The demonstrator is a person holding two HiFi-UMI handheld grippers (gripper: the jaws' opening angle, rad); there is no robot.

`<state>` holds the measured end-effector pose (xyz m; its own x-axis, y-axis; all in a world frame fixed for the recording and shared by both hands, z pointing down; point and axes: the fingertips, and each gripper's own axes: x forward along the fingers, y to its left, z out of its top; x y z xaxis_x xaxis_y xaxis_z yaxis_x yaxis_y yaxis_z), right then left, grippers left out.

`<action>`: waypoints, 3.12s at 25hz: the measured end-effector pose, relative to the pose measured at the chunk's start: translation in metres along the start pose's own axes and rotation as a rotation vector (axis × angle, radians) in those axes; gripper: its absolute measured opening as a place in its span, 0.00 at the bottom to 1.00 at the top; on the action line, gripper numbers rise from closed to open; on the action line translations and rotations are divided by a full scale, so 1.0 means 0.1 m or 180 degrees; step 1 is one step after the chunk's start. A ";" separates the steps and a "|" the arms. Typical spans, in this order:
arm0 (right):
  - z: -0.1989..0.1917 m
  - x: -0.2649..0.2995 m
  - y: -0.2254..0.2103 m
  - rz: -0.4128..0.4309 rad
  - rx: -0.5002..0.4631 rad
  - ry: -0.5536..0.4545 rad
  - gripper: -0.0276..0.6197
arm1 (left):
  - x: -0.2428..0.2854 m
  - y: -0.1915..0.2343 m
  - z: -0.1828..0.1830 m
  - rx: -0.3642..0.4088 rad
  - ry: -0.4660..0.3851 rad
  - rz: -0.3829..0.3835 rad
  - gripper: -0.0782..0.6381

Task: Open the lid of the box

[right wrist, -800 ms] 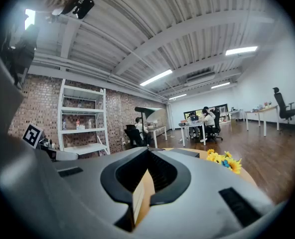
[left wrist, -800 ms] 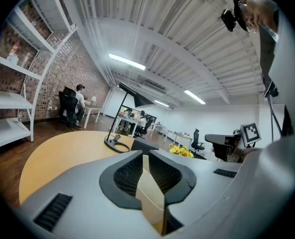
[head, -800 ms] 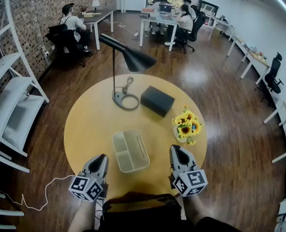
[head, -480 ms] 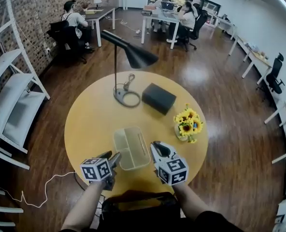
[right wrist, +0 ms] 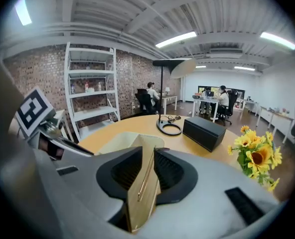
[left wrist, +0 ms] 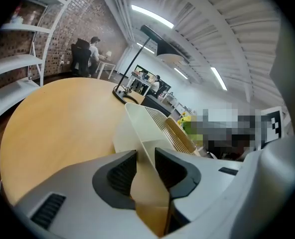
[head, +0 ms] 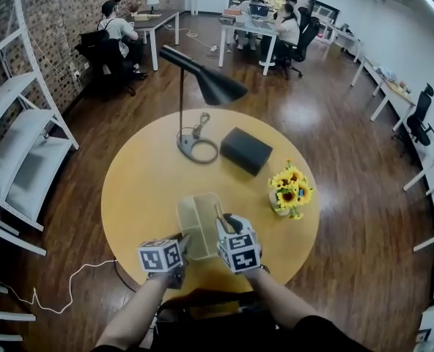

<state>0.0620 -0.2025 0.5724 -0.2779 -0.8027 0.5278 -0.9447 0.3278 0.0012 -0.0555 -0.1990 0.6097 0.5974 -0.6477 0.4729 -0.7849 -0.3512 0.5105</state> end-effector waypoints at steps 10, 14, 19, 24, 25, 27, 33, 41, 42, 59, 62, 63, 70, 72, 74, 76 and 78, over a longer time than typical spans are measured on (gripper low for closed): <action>-0.35 0.30 -0.03 -0.0362 -0.0095 0.0408 0.10 | 0.01 0.03 0.00 -0.0069 -0.0052 -0.0049 0.26; -0.35 0.29 -0.03 -0.0379 -0.0001 0.0425 0.09 | 0.00 0.02 -0.01 -0.0069 -0.0064 -0.0021 0.26; -0.35 0.28 -0.04 -0.0362 0.0119 0.0433 0.08 | 0.02 0.03 -0.01 -0.0046 -0.0042 -0.0028 0.26; -0.28 0.23 0.00 -0.0342 0.0187 0.0348 0.08 | 0.02 0.07 -0.03 -0.0051 -0.0019 0.0040 0.26; -0.26 0.22 0.00 -0.0319 0.0239 0.0320 0.08 | 0.02 0.07 -0.03 -0.0014 -0.0017 0.0066 0.26; -0.20 0.18 0.02 -0.0258 0.0357 0.0261 0.07 | 0.02 0.07 -0.03 0.0027 -0.0017 0.0091 0.26; 0.06 0.06 0.01 -0.0169 0.0427 0.0025 0.06 | 0.08 0.02 -0.03 0.0035 -0.0012 0.0070 0.27; 0.25 -0.35 -0.62 -0.0470 0.0326 -0.0262 0.06 | 0.08 -0.01 -0.03 0.0053 0.0023 0.0061 0.27; 0.11 -0.38 -0.77 -0.0569 0.0315 -0.0183 0.06 | 0.07 -0.01 -0.03 0.0051 0.0019 0.0069 0.27; -1.57 -0.11 -1.36 -0.1037 0.0509 0.0835 0.07 | 0.03 0.00 -0.03 0.0089 0.0016 0.0146 0.27; -1.58 -0.10 -1.37 -0.1065 0.0560 0.0780 0.08 | 0.03 -0.01 -0.04 0.0095 0.0020 0.0160 0.27; -1.57 -0.10 -1.38 -0.1066 0.0596 0.0733 0.08 | 0.03 -0.01 -0.04 0.0096 0.0021 0.0161 0.27; -1.56 -0.21 -1.47 -0.1079 0.0917 0.0561 0.10 | 0.06 0.02 -0.04 0.0076 0.0006 0.0178 0.27; -1.43 -0.32 -1.49 -0.1084 0.1031 0.0365 0.10 | 0.06 0.03 -0.04 0.0067 -0.0001 0.0172 0.27; -1.24 -0.47 -1.50 -0.1082 0.1110 0.0120 0.10 | 0.04 0.03 -0.04 0.0063 -0.0001 0.0161 0.27; -1.05 -0.64 -1.52 -0.1065 0.1193 -0.0116 0.05 | 0.04 0.03 -0.04 0.0045 -0.0011 0.0141 0.27; -0.87 -0.81 -1.53 -0.1035 0.1225 -0.0326 0.05 | 0.03 0.02 -0.04 -0.0008 -0.0054 0.0071 0.27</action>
<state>0.2443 -0.1443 0.6029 0.0437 -0.8836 0.4663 -0.9754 -0.1387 -0.1715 -0.0546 -0.1990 0.6146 0.5769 -0.6667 0.4720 -0.7976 -0.3349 0.5017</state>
